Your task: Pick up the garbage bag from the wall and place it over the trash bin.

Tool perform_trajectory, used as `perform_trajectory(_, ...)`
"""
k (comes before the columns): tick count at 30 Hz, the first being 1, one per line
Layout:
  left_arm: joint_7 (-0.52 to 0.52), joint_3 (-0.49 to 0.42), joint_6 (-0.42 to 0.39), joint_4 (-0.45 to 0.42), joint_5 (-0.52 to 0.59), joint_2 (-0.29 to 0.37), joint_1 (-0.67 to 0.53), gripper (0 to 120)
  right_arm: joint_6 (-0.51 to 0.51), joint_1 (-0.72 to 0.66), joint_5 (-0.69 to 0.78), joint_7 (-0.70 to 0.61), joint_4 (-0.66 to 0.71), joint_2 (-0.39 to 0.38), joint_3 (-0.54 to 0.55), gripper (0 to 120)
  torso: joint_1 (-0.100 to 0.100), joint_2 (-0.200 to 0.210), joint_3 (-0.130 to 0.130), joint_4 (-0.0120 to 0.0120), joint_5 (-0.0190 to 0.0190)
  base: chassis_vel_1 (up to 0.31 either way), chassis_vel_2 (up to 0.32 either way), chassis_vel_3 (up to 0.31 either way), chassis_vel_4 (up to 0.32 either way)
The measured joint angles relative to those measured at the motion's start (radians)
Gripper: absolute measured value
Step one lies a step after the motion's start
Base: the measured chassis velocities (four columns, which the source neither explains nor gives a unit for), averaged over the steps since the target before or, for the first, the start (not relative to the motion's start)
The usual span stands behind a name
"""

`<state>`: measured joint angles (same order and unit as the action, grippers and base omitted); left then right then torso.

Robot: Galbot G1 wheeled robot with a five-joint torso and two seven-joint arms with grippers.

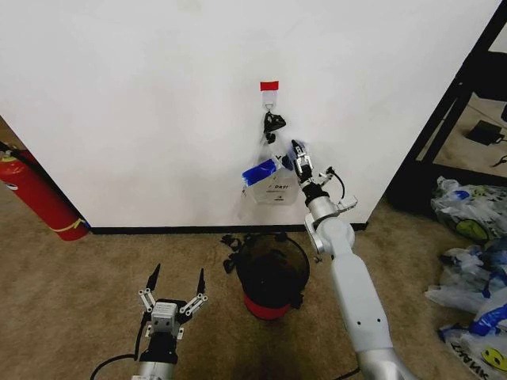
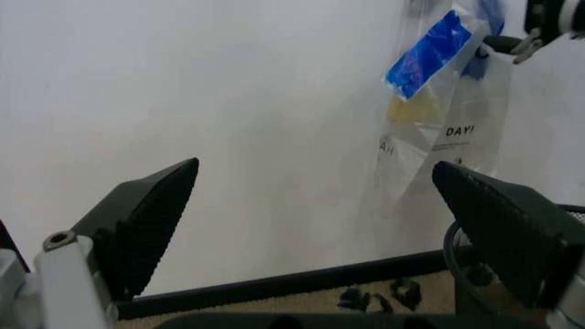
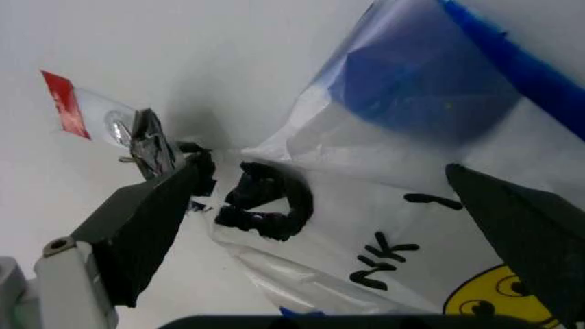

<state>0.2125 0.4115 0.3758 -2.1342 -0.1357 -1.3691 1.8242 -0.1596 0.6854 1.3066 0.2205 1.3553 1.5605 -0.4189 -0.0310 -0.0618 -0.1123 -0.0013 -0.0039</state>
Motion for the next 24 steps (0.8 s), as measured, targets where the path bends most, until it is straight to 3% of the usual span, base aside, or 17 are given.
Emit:
perform_trajectory(13, 0.002, -0.002, 0.002, 0.022, 0.022, 0.003, -0.017, 100, -0.008, 0.04, -0.068, -0.002, 0.051, 0.012, 0.035, 100, 0.0, 0.0, 0.0, -0.0002, 0.0001, 0.0, 0.0, 0.0, 0.0)
perform_trajectory(24, 0.001, -0.014, 0.0, 0.025, 0.022, 0.006, -0.022, 100, -0.006, -0.051, -0.081, -0.009, -0.04, 0.043, 0.024, 100, 0.0, 0.0, 0.0, 0.0001, 0.0, 0.0, 0.0, 0.0, 0.0)
